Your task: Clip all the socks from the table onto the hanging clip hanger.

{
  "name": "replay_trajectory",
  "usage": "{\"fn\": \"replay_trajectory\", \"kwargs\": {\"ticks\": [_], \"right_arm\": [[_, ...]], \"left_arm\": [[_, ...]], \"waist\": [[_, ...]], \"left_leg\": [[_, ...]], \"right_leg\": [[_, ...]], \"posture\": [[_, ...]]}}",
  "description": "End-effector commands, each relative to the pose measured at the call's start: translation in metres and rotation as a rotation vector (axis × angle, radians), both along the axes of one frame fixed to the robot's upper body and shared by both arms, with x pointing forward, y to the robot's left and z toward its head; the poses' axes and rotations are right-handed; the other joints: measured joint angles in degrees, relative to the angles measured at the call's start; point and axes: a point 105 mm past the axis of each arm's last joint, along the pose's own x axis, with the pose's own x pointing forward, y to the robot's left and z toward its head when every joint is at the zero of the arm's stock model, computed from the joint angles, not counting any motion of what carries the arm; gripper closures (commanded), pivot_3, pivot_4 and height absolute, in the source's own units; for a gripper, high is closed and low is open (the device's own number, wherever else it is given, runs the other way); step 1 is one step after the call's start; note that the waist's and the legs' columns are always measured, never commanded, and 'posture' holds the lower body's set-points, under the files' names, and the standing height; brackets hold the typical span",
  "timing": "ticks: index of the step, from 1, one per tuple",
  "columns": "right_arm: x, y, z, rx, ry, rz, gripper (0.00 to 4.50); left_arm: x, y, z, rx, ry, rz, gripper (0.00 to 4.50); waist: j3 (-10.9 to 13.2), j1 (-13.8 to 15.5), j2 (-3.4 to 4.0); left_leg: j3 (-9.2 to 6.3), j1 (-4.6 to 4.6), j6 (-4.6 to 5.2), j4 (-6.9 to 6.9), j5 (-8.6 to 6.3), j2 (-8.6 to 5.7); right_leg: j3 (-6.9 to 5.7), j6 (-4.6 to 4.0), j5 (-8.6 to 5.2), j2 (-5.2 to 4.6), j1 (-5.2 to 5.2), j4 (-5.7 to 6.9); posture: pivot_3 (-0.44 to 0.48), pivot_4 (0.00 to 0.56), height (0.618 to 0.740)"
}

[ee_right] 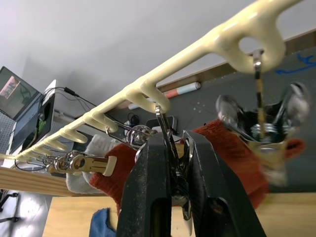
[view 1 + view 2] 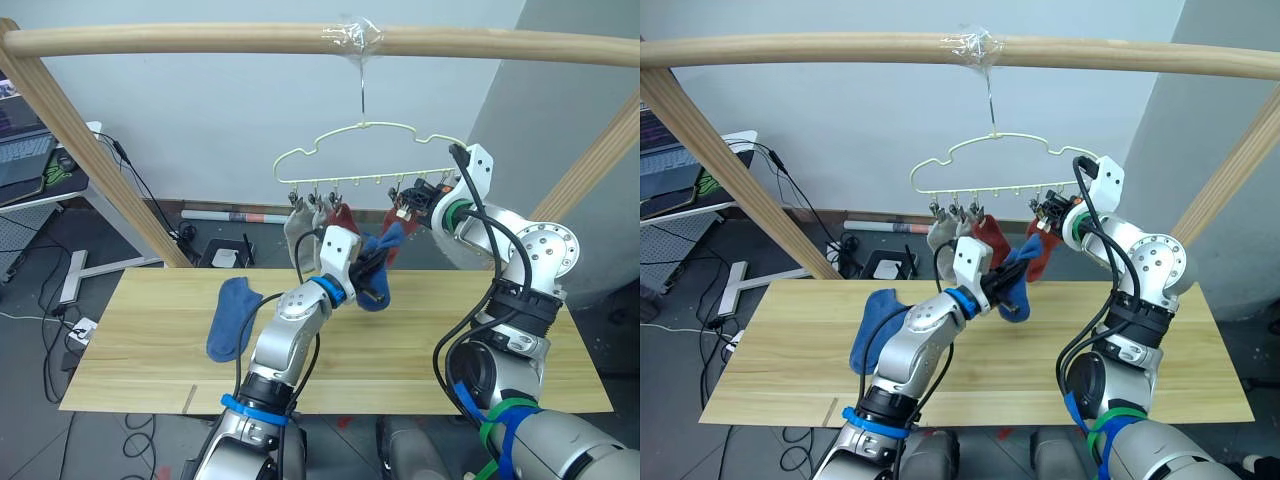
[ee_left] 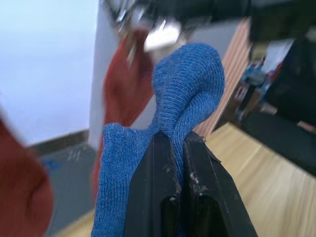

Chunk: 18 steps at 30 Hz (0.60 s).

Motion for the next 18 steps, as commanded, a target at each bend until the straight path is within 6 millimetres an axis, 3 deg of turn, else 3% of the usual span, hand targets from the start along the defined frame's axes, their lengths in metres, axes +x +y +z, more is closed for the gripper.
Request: {"fn": "replay_trajectory", "kwargs": {"ticks": [1, 18], "right_arm": [[-0.004, -0.007, 0.001, 0.002, 0.006, -0.038, 4.37], [-0.009, -0.003, -0.003, 0.003, 0.031, -0.030, 4.37]], "left_arm": [[0.001, -0.006, 0.011, 0.004, -0.051, -0.006, 4.49], [0.014, -0.014, 0.022, -0.004, -0.081, 0.031, 4.49]], "waist": [[0.00, -0.01, 0.00], [0.00, 0.03, 0.00]], "left_leg": [[0.00, 0.00, 0.00, 0.00, 0.00, 0.00], [0.00, -0.03, 0.00, 0.03, 0.00, 0.00]], "right_leg": [[0.00, 0.00, 0.00, 0.00, 0.00, 0.00], [0.00, 0.00, -0.01, 0.00, 0.00, -0.04]], "posture": [[0.011, 0.172, 0.740], [0.009, 0.173, 0.740]]}}
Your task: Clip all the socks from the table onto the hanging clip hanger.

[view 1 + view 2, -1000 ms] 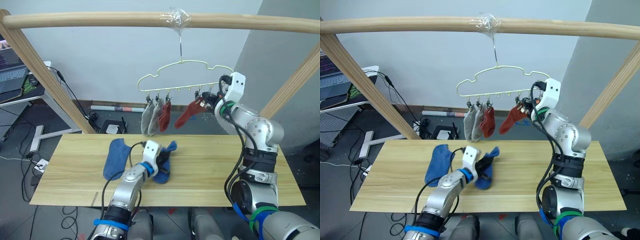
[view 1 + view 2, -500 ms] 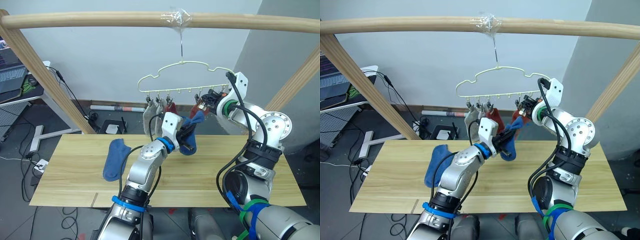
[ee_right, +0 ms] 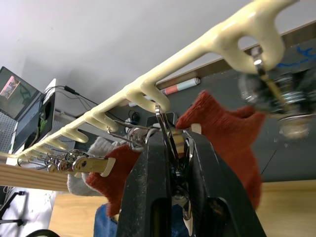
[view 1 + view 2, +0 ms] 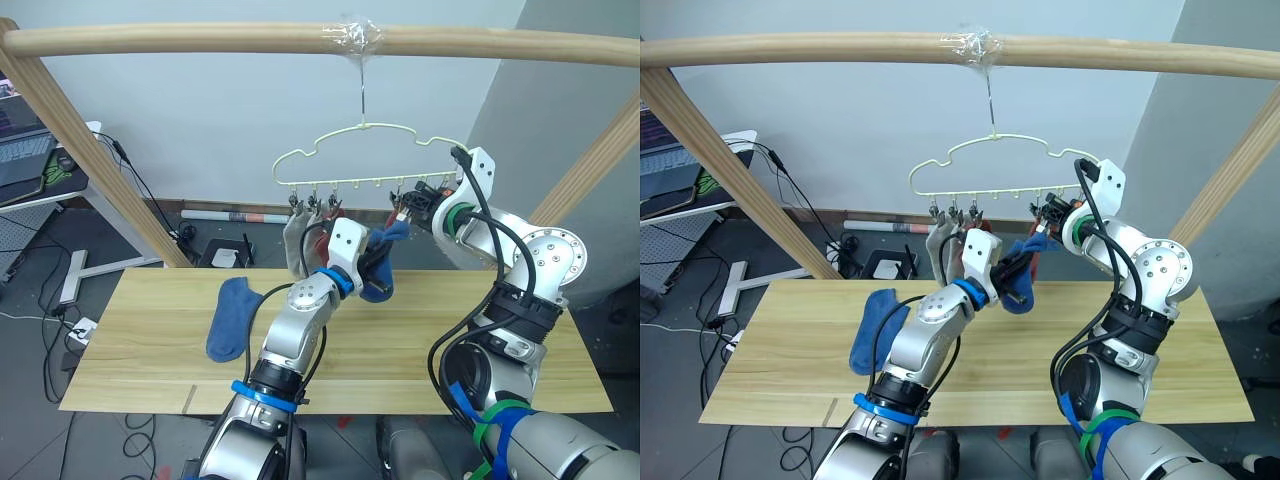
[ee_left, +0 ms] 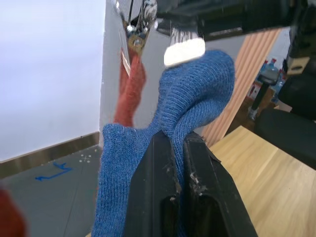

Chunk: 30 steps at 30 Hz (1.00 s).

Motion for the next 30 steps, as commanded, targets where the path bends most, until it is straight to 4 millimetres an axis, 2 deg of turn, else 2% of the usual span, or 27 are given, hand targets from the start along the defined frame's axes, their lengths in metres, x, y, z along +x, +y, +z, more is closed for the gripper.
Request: {"fn": "replay_trajectory", "kwargs": {"ticks": [1, 6, 13, 18, 21, 25, 28, 30], "right_arm": [[-0.002, -0.006, 0.000, -0.009, 0.007, -0.033, 4.37], [-0.002, -0.005, 0.001, -0.010, 0.007, -0.021, 4.37], [-0.002, -0.004, 0.008, 0.026, -0.024, 0.004, 1.87], [-0.009, -0.003, 0.024, 0.068, -0.089, 0.077, 0.02], [-0.021, -0.005, 0.037, 0.093, -0.159, 0.166, 0.01], [-0.035, -0.021, 0.041, 0.038, -0.232, 0.175, 0.01], [-0.041, -0.025, 0.040, 0.033, -0.255, 0.160, 0.01], [-0.046, -0.027, 0.035, 0.037, -0.270, 0.125, 0.00]], "left_arm": [[-0.001, -0.006, 0.015, -0.030, -0.053, -0.017, 4.49], [-0.001, -0.010, 0.018, -0.032, -0.060, -0.021, 4.49], [-0.003, -0.010, 0.018, -0.034, -0.058, -0.032, 4.50], [-0.003, -0.015, 0.020, -0.040, -0.050, -0.046, 4.50], [0.000, -0.016, 0.018, -0.050, -0.024, -0.047, 4.50], [0.004, -0.020, 0.019, -0.109, 0.032, -0.047, 4.50], [0.006, -0.024, 0.017, -0.140, 0.068, -0.065, 4.50], [0.006, -0.028, 0.013, -0.188, 0.126, -0.090, 3.97]], "waist": [[0.00, -0.01, 0.00], [0.00, -0.01, 0.00], [0.00, -0.28, 0.01], [0.00, -0.51, 0.01], [0.01, -0.54, 0.01], [0.00, -0.60, 0.01], [0.01, -0.94, 0.01], [0.00, -1.41, 0.01]], "left_leg": [[0.00, 0.00, 0.00, 0.00, 0.00, 0.00], [0.00, 0.00, 0.00, 0.00, 0.00, 0.00], [0.01, -0.02, 0.00, -0.02, 0.00, 0.00], [0.01, -0.01, 0.00, -0.03, 0.00, 0.00], [0.01, -0.04, 0.00, -0.03, 0.00, 0.00], [0.01, -0.07, 0.00, -0.03, 0.00, 0.00], [0.01, -0.06, 0.01, -0.03, -0.01, 0.00], [0.03, -0.07, 0.01, -0.03, -0.01, 0.00]], "right_leg": [[0.00, 0.00, 0.00, 0.00, 0.00, 0.00], [0.00, 0.00, 0.00, 0.00, 0.00, 0.00], [0.01, 0.00, 0.00, 0.00, -0.05, 0.00], [0.01, 0.01, 0.00, 0.00, -0.06, 0.01], [0.00, 0.01, 0.00, 0.00, -0.06, 0.00], [0.00, 0.01, 0.00, 0.00, -0.06, -0.04], [0.00, 0.02, -0.02, 0.01, -0.06, -0.06], [0.02, 0.03, -0.01, 0.01, -0.09, -0.04]], "posture": [[0.010, 0.174, 0.740], [0.010, 0.175, 0.740], [0.006, 0.172, 0.740], [0.003, 0.171, 0.740], [-0.009, 0.171, 0.740], [-0.021, 0.170, 0.740], [-0.036, 0.168, 0.740], [-0.047, 0.165, 0.740]]}}
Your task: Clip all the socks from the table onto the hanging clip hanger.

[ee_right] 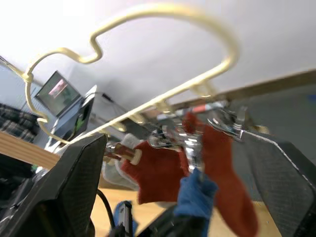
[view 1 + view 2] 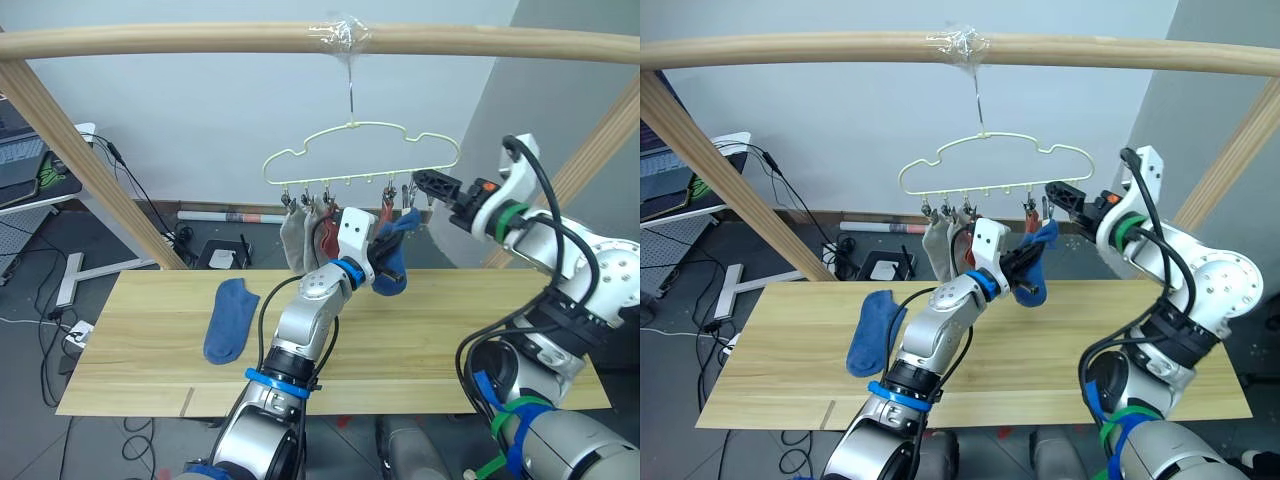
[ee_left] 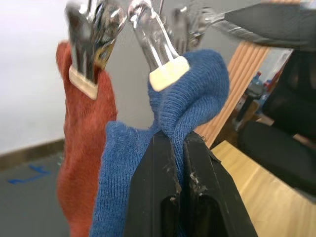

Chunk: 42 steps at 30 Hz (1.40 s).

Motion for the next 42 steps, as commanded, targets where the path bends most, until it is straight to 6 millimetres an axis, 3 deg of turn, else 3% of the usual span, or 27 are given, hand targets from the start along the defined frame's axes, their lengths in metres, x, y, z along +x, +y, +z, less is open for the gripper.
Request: {"fn": "replay_trajectory", "kwargs": {"ticks": [1, 6, 11, 13, 14, 17, 19, 23, 25, 29, 33, 42], "right_arm": [[-0.013, 0.001, 0.003, -0.004, -0.078, -0.022, 0.00], [-0.018, -0.005, -0.016, -0.129, -0.087, -0.106, 0.00], [-0.015, -0.012, -0.014, -0.232, -0.173, -0.192, 0.00], [-0.015, -0.008, -0.014, -0.209, -0.194, -0.197, 0.00], [-0.016, -0.004, -0.016, -0.284, -0.231, -0.201, 0.00], [-0.019, 0.007, -0.029, -0.465, -0.321, -0.218, 0.00], [-0.019, 0.011, -0.036, -0.515, -0.349, -0.256, 0.60], [-0.017, 0.020, -0.040, -0.544, -0.389, -0.267, 1.95], [-0.009, 0.017, -0.036, -0.515, -0.397, -0.344, 1.95], [-0.001, 0.019, -0.032, -0.486, -0.418, -0.380, 2.47], [0.002, 0.021, -0.032, -0.497, -0.430, -0.376, 3.85], [0.016, 0.025, -0.029, -0.514, -0.453, -0.392, 3.85]], "left_arm": [[-0.003, -0.015, 0.010, -0.112, 0.047, -0.076, 3.77], [0.000, -0.014, 0.007, -0.151, 0.108, -0.093, 2.36], [0.005, -0.006, 0.001, -0.123, 0.123, -0.072, 0.81], [0.006, -0.002, 0.000, -0.112, 0.119, -0.067, 0.22], [0.006, 0.005, -0.001, -0.095, 0.108, -0.060, 0.01], [-0.001, 0.034, 0.003, -0.015, 0.030, -0.056, 0.01], [-0.008, 0.055, 0.009, 0.050, -0.031, -0.063, 0.00], [-0.014, 0.072, 0.020, 0.096, -0.085, -0.064, 0.00], [-0.021, 0.091, 0.038, 0.121, -0.136, -0.053, 0.00], [-0.032, 0.101, 0.050, 0.176, -0.186, -0.071, 0.00], [-0.036, 0.102, 0.054, 0.180, -0.191, -0.075, 0.00], [-0.039, 0.110, 0.064, 0.189, -0.225, -0.038, 0.00]], "waist": [[-0.01, -0.44, 0.01], [-0.01, -1.16, 0.01], [-0.01, -1.87, 0.01], [-0.01, -1.95, 0.01], [-0.01, -2.00, 0.01], [-0.01, -2.30, 0.01], [-0.01, -2.77, 0.01], [0.01, -1.88, -0.02], [0.04, -1.66, -0.09], [0.07, -1.49, -0.12], [0.07, -0.82, -0.12], [0.07, -0.15, -0.12]], "left_leg": [[0.00, 0.01, 0.00, 0.00, 0.00, 0.00], [0.03, 0.00, 0.00, -0.01, 0.00, 0.00], [0.04, 0.01, -0.01, 0.02, 0.00, 0.00], [0.04, 0.02, -0.01, 0.02, 0.00, 0.00], [0.04, 0.03, -0.01, 0.01, 0.00, 0.00], [0.06, 0.03, -0.01, -0.04, 0.00, 0.00], [0.13, 0.13, -0.01, -0.15, 0.00, 0.01], [0.14, 0.10, -0.03, -0.11, 0.01, 0.04], [0.11, 0.09, -0.04, -0.01, 0.02, 0.03], [0.12, 0.10, -0.04, 0.02, 0.02, 0.02], [0.11, 0.10, -0.04, -0.01, 0.01, 0.02], [0.10, 0.12, -0.04, -0.06, 0.01, 0.03]], "right_leg": [[-0.01, 0.00, 0.00, 0.00, 0.01, 0.01], [0.03, 0.01, 0.00, 0.00, -0.04, 0.02], [0.03, 0.01, -0.01, 0.00, -0.03, 0.01], [0.03, 0.02, 0.00, 0.01, -0.04, 0.01], [0.04, 0.02, 0.00, 0.01, -0.03, 0.01], [0.06, 0.03, -0.01, 0.01, -0.06, 0.00], [0.18, 0.04, -0.05, 0.03, -0.08, 0.05], [0.22, 0.06, -0.04, 0.07, -0.13, 0.09], [0.22, -0.02, -0.09, 0.07, -0.01, 0.03], [0.25, -0.11, -0.14, 0.06, 0.00, 0.03], [0.25, 0.01, -0.06, 0.06, 0.00, 0.03], [0.23, 0.03, -0.05, 0.07, -0.02, 0.07]], "posture": [[-0.047, 0.165, 0.740], [-0.069, 0.165, 0.740], [-0.074, 0.164, 0.740], [-0.059, 0.166, 0.740], [-0.059, 0.166, 0.740], [-0.059, 0.166, 0.740], [-0.030, 0.170, 0.740], [-0.011, 0.175, 0.740], [0.008, 0.180, 0.740], [0.026, 0.178, 0.740], [0.040, 0.178, 0.740], [0.071, 0.166, 0.740]]}}
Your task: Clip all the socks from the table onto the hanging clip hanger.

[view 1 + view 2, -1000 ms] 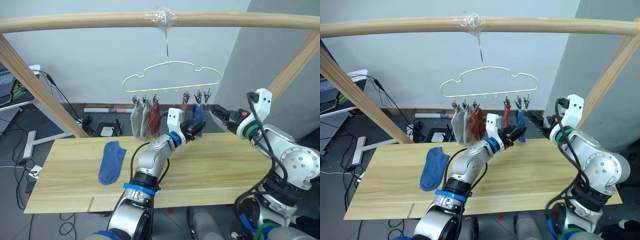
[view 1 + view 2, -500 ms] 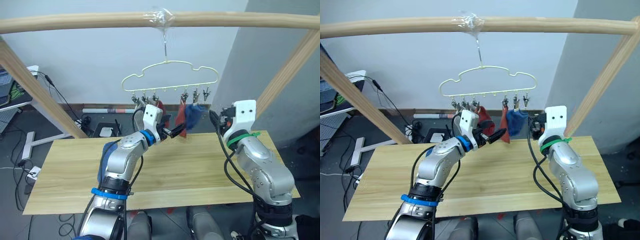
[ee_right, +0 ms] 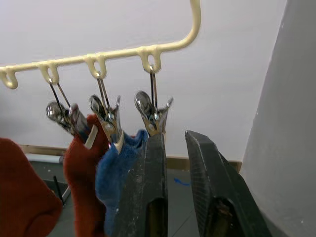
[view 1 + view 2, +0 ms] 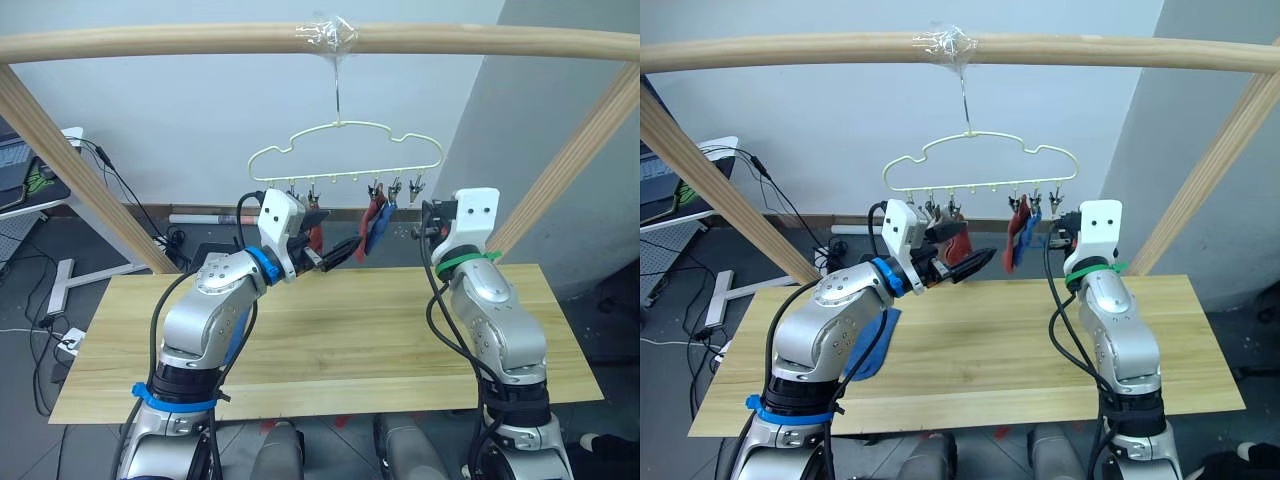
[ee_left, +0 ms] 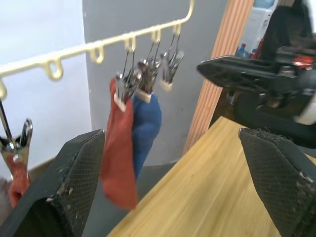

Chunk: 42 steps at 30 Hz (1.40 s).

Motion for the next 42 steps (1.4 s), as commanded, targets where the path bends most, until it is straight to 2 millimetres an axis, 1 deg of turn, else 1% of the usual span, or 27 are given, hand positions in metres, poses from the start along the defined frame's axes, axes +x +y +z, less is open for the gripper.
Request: {"fn": "replay_trajectory", "kwargs": {"ticks": [1, 4, 5, 7, 10, 22, 24, 25, 38, 42], "right_arm": [[0.004, 0.005, 0.014, -0.002, -0.062, 0.007, 3.85], [0.006, 0.006, 0.013, -0.007, -0.064, 0.006, 3.85], [0.006, 0.006, 0.012, -0.006, -0.061, 0.004, 3.69], [0.006, 0.005, 0.011, -0.005, -0.057, 0.002, 3.26], [0.006, 0.004, 0.010, -0.005, -0.055, -0.005, 2.37], [0.008, 0.001, 0.010, 0.011, -0.050, -0.034, 2.37], [0.008, 0.002, 0.009, 0.008, -0.047, -0.029, 2.73], [0.008, 0.001, 0.009, 0.006, -0.044, -0.031, 2.84], [0.013, 0.001, 0.005, -0.001, -0.027, -0.038, 2.84], [0.019, 0.000, 0.003, -0.014, -0.010, -0.048, 2.84]], "left_arm": [[-0.004, 0.006, 0.016, -0.009, -0.064, 0.018, 0.00], [-0.005, 0.009, 0.020, -0.011, -0.074, 0.026, 0.00], [-0.005, 0.009, 0.021, -0.011, -0.075, 0.028, 0.00], [-0.005, 0.009, 0.021, -0.010, -0.076, 0.028, 0.00], [-0.005, 0.009, 0.021, -0.010, -0.075, 0.030, 0.00], [-0.003, 0.009, 0.021, -0.005, -0.080, 0.034, 0.00], [-0.004, 0.009, 0.021, -0.004, -0.081, 0.034, 0.00], [-0.004, 0.009, 0.021, -0.003, -0.080, 0.034, 0.00], [-0.005, 0.009, 0.024, -0.004, -0.089, 0.032, 0.00], [-0.006, 0.007, 0.027, -0.015, -0.089, 0.030, 0.00]], "waist": [[0.00, 0.04, 0.00], [0.00, 0.17, 0.00], [0.00, 0.25, 0.00], [0.00, 0.40, 0.00], [0.00, 0.73, 0.00], [0.00, 1.31, 0.00], [0.00, 1.31, 0.00], [0.00, 1.31, 0.00], [0.00, 1.31, 0.00], [-0.01, 1.32, 0.01]], "left_leg": [[0.00, 0.00, 0.00, 0.00, 0.00, 0.00], [-0.01, 0.00, 0.00, 0.00, 0.00, 0.00], [-0.01, 0.00, 0.00, -0.01, 0.00, 0.00], [-0.01, -0.01, 0.00, -0.01, 0.00, 0.00], [-0.01, -0.01, 0.00, -0.01, 0.00, 0.00], [-0.01, 0.00, 0.00, 0.00, 0.00, 0.00], [-0.01, 0.00, 0.00, 0.00, 0.00, 0.00], [-0.01, 0.00, 0.00, 0.00, 0.00, 0.00], [-0.01, 0.01, 0.00, 0.01, 0.00, 0.00], [-0.01, 0.01, 0.00, 0.01, 0.00, 0.00]], "right_leg": [[0.00, 0.00, 0.00, 0.00, 0.01, 0.00], [0.00, 0.01, 0.01, 0.00, 0.00, 0.01], [-0.01, 0.01, 0.01, 0.00, 0.00, 0.01], [-0.01, 0.02, 0.02, 0.00, 0.00, 0.00], [-0.01, 0.03, 0.02, 0.00, 0.00, 0.00], [-0.01, 0.02, 0.03, 0.00, 0.01, 0.02], [-0.01, 0.02, 0.03, 0.00, 0.01, 0.02], [-0.01, 0.02, 0.03, 0.00, 0.01, 0.02], [-0.01, 0.04, 0.05, 0.00, 0.01, 0.05], [-0.01, 0.05, 0.06, 0.00, 0.01, 0.05]], "posture": [[0.071, 0.166, 0.740], [0.071, 0.166, 0.740], [0.087, 0.162, 0.740], [0.087, 0.162, 0.740], [0.087, 0.162, 0.740], [0.087, 0.159, 0.740], [0.087, 0.159, 0.740], [0.087, 0.159, 0.740], [0.099, 0.158, 0.740], [0.113, 0.148, 0.740]]}}
